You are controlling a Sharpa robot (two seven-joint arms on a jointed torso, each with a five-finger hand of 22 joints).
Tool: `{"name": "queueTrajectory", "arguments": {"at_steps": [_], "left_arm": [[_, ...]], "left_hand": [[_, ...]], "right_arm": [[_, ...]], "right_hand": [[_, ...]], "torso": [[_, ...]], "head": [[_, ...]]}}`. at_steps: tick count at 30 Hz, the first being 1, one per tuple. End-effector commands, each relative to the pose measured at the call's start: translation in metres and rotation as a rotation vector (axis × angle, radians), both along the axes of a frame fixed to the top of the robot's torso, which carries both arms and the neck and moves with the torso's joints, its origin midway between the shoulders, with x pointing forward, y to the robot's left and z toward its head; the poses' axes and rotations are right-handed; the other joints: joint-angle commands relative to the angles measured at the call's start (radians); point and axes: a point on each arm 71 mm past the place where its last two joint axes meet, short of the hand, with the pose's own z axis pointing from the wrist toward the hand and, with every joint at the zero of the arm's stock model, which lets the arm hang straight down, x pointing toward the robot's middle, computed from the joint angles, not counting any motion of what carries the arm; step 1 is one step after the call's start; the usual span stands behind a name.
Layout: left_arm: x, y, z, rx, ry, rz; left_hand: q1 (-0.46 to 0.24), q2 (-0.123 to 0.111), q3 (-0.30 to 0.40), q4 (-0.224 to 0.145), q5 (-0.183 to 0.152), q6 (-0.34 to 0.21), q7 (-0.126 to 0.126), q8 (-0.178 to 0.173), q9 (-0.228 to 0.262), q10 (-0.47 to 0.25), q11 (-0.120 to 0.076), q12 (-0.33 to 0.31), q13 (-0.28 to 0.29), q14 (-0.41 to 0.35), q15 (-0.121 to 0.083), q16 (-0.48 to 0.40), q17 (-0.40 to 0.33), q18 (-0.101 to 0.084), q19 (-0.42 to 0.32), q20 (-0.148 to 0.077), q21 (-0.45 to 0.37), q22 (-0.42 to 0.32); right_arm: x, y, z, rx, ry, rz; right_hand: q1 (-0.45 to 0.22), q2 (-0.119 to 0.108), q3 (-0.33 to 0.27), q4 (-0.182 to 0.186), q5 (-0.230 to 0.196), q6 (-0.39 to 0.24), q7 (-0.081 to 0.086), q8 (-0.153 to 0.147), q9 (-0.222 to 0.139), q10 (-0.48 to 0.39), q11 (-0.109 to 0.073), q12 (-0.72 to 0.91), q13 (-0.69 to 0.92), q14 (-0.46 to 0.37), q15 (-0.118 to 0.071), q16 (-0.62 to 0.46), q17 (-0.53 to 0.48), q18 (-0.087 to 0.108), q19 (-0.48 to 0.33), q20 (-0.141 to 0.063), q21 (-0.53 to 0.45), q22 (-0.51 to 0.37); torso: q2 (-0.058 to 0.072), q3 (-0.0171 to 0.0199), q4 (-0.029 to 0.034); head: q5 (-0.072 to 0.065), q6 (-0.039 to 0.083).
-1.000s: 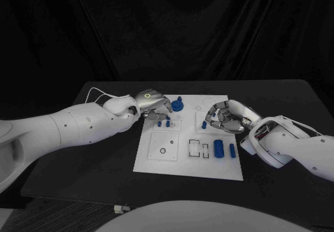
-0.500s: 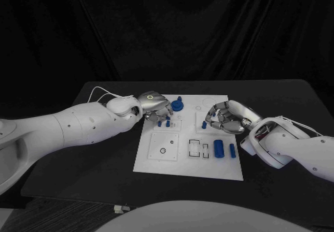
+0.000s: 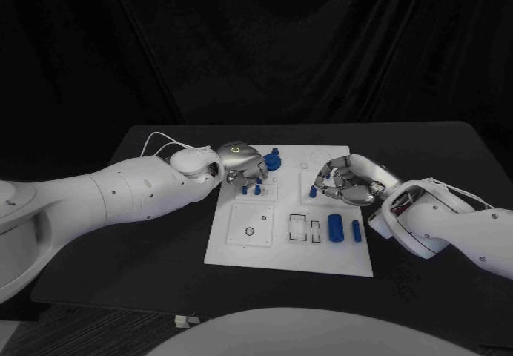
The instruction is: Assemble the parts on the task board
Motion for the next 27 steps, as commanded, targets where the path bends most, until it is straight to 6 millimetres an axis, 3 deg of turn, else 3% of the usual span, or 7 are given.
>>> {"name": "queueTrajectory", "arguments": {"at_steps": [1,4,9,19,27], "left_arm": [[-0.0004,-0.0022,-0.0034,0.021,0.026,-0.001],[-0.0001,-0.0027,-0.0040,0.026,0.033,0.002],[0.0003,-0.0017,-0.0052,0.036,0.044,0.009],[0.0005,-0.0006,-0.0078,0.074,0.051,0.020],[-0.0006,-0.0019,-0.0094,0.101,0.024,0.007]], "left_hand": [[0.015,0.005,-0.001,-0.006,0.022,0.016,0.000,0.003,-0.010,-0.004,0.000,0.011,-0.008,-0.008,-0.003,-0.004,-0.004,0.014,-0.001,0.000,-0.006,0.135],[0.025,0.008,0.009,-0.014,0.053,0.025,0.003,0.003,-0.010,0.000,0.002,0.012,-0.010,-0.009,-0.002,-0.004,-0.004,0.014,0.000,-0.001,-0.005,0.136],[0.034,0.006,0.021,-0.025,0.077,0.030,0.009,0.002,-0.011,0.004,0.004,0.012,-0.013,-0.010,-0.002,-0.004,-0.005,0.014,0.000,-0.002,-0.004,0.137],[0.023,0.003,0.030,-0.026,0.071,0.044,0.029,0.002,-0.011,0.019,0.017,0.014,-0.016,-0.009,0.005,-0.002,-0.001,0.012,0.001,0.001,0.003,0.138],[0.016,0.005,0.033,-0.025,0.058,0.056,0.027,0.005,-0.009,0.021,0.014,0.011,-0.020,-0.012,0.006,-0.006,-0.010,0.013,0.001,0.003,0.003,0.137]], "right_arm": [[-0.0009,0.0001,-0.0014,-0.001,0.011,-0.005],[-0.0010,0.0002,-0.0015,-0.001,0.012,-0.005],[-0.0012,0.0003,-0.0019,-0.002,0.013,-0.004],[-0.0014,0.0014,-0.0029,-0.002,0.016,-0.001],[-0.0017,0.0012,-0.0032,-0.002,0.018,0.000]], "right_hand": [[0.028,0.003,-0.005,-0.006,0.015,0.000,0.004,-0.010,-0.012,0.005,-0.001,-0.008,-0.019,0.072,0.000,0.000,0.061,0.016,0.009,0.000,0.002,0.203],[0.027,0.003,-0.006,-0.006,0.015,0.000,0.004,-0.010,-0.012,0.005,-0.001,-0.008,-0.019,0.072,0.000,0.001,0.062,0.016,0.009,0.000,0.001,0.202],[0.027,0.003,-0.006,-0.006,0.015,0.000,0.004,-0.010,-0.012,0.005,-0.001,-0.008,-0.019,0.072,0.000,0.001,0.062,0.016,0.009,0.000,0.001,0.202],[0.027,0.003,-0.006,-0.006,0.015,0.000,0.004,-0.010,-0.012,0.005,-0.001,-0.008,-0.019,0.072,0.000,0.001,0.062,0.016,0.009,0.000,0.001,0.202],[0.027,0.004,-0.006,-0.006,0.014,0.000,0.004,-0.010,-0.012,0.004,-0.001,-0.010,-0.022,0.072,0.000,0.000,0.061,0.016,0.009,0.001,0.001,0.202]], "torso": [[0.000,-0.0001,-0.0003],[0.000,-0.0001,-0.0004],[0.001,-0.0001,-0.0002],[0.000,-0.0003,0.0004],[0.000,0.0002,0.0011]], "head": [[0.001,0.000],[0.002,0.000],[0.002,0.000],[0.004,0.000],[0.002,0.000]]}}
